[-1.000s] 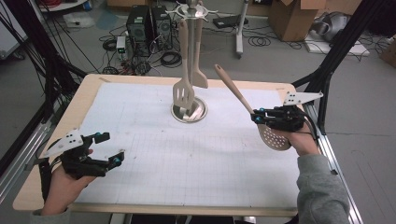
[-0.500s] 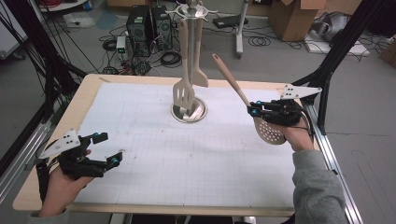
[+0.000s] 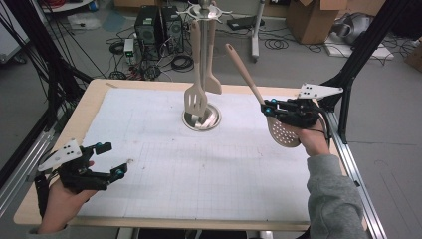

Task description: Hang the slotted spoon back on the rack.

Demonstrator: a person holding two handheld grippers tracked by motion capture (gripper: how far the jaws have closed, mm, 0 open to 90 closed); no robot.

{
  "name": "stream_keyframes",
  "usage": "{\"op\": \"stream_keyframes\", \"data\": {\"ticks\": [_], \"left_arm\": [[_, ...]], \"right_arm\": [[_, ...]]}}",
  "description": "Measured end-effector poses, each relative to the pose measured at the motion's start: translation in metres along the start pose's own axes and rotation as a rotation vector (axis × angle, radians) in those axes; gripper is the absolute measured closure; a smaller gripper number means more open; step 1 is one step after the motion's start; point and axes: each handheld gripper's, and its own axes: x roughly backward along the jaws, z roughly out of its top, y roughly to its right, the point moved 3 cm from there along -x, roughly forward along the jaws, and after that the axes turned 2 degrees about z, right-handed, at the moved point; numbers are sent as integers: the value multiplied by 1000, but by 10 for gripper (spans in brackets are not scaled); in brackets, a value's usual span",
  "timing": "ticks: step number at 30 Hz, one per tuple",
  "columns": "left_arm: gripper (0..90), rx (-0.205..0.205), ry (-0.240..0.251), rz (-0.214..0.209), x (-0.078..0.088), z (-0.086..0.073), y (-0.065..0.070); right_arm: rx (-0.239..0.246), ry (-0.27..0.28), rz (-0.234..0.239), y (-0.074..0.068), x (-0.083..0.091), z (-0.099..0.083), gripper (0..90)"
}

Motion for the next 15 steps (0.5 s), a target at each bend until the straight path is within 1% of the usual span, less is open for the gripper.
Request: {"op": "stream_keyframes", "data": {"ticks": [1, 4, 8, 10, 13, 14, 15], "left_arm": [[39, 6, 4, 4, 1, 0, -1], [39, 4, 10, 10, 5, 0, -2], [39, 5, 10, 10, 7, 0, -2], [39, 9, 13, 9, 7, 0, -1], [39, 9, 13, 9, 9, -1, -1], [39, 11, 15, 10, 9, -1, -1], [39, 10, 16, 13, 10, 0, -2]], "right_arm": [[0, 4, -4, 1, -1, 2, 780], [11, 10, -12, 0, -4, 7, 780], [25, 23, -22, -1, -7, 14, 780], [16, 29, -20, -1, -7, 18, 780], [30, 35, -34, -1, -7, 22, 780], [23, 34, -33, -2, -7, 23, 780], [29, 36, -36, -2, -8, 24, 780]]}}
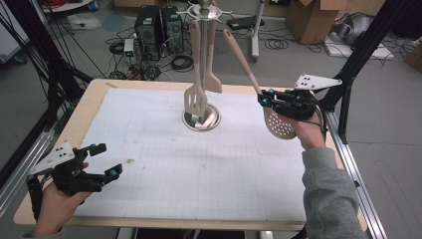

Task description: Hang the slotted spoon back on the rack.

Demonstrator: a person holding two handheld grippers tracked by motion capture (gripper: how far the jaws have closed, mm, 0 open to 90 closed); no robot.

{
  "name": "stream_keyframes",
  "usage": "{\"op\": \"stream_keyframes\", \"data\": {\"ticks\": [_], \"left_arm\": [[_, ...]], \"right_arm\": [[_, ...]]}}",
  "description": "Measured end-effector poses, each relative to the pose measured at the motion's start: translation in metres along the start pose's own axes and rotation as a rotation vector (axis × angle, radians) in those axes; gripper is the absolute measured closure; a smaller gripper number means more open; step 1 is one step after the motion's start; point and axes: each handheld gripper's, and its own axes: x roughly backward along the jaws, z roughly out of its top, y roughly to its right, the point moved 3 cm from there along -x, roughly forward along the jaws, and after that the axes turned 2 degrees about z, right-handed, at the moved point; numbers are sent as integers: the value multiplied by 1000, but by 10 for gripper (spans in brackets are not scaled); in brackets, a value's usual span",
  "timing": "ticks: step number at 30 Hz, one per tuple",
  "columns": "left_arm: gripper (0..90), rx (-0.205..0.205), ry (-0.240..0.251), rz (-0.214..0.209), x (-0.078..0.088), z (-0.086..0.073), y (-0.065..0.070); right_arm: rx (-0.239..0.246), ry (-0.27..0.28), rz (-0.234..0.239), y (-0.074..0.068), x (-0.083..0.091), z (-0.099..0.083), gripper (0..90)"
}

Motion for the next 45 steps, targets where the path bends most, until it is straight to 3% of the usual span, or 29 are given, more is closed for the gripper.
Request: {"op": "stream_keyframes", "data": {"ticks": [14, 45], "left_arm": [[39, 2, 12, 9, 8, 1, -2], [39, 4, 16, 12, 11, 1, -2]], "right_arm": [[-8, 30, -38, 2, -7, 16, 780], [-35, -4, -47, 1, -30, 14, 780]]}}
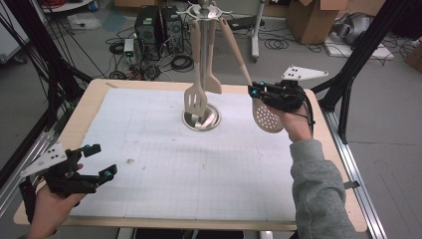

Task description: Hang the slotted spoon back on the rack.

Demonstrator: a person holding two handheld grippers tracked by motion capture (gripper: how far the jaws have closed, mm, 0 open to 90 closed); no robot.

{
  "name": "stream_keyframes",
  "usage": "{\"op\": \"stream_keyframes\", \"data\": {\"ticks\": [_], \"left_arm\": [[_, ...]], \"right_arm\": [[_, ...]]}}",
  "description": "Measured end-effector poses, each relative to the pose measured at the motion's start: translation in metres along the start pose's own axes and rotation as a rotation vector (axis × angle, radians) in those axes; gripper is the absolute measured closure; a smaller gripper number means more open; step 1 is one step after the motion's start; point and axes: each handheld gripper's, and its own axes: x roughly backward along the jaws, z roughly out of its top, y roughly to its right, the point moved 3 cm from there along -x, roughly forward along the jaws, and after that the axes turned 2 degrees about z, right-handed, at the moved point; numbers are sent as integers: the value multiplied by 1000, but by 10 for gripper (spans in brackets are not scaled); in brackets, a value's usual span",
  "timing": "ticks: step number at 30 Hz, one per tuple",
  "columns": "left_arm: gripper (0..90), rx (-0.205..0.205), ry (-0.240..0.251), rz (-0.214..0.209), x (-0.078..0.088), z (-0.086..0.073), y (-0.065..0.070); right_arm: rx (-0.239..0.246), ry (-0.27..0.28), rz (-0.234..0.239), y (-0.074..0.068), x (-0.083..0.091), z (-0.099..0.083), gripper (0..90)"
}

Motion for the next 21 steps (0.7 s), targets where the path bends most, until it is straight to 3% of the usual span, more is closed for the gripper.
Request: {"op": "stream_keyframes", "data": {"ticks": [21], "left_arm": [[39, 2, 1, 6, 4, -1, 0]], "right_arm": [[-20, -42, -5, -3, -33, -4, 782]]}}
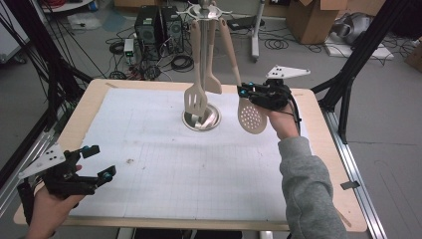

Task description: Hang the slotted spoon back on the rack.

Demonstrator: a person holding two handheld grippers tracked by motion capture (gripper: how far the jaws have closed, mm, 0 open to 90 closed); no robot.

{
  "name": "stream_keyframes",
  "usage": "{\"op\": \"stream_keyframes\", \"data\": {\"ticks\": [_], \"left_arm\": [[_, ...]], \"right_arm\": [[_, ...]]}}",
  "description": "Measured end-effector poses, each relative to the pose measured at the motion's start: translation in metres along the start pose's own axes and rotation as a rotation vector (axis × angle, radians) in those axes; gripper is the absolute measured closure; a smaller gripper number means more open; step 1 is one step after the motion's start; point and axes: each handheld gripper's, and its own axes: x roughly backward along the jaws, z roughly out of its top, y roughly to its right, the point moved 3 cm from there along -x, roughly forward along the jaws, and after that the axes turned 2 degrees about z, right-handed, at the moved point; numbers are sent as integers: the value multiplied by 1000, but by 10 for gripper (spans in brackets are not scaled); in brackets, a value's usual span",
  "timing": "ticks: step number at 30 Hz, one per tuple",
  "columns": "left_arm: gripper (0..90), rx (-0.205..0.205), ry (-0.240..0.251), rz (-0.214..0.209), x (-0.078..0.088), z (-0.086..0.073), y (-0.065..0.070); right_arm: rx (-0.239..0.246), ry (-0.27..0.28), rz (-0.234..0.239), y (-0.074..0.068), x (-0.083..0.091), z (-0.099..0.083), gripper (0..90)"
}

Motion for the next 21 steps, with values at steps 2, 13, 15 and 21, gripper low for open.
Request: {"op": "stream_keyframes", "data": {"ticks": [2, 13, 15, 21], "left_arm": [[39, 1, 0, 3, 2, 0, 0], [39, 10, 12, 22, 12, -1, -3], [39, 6, 12, 23, 13, 0, -3], [39, 8, 19, 26, 16, 0, -4]], "right_arm": [[-5, -2, 0, 0, -4, 0, 782], [-12, -7, 11, -1, -25, 0, 782], [-8, -7, 9, -1, -28, 0, 782], [-5, -13, 2, 0, -37, 1, 781]]}}
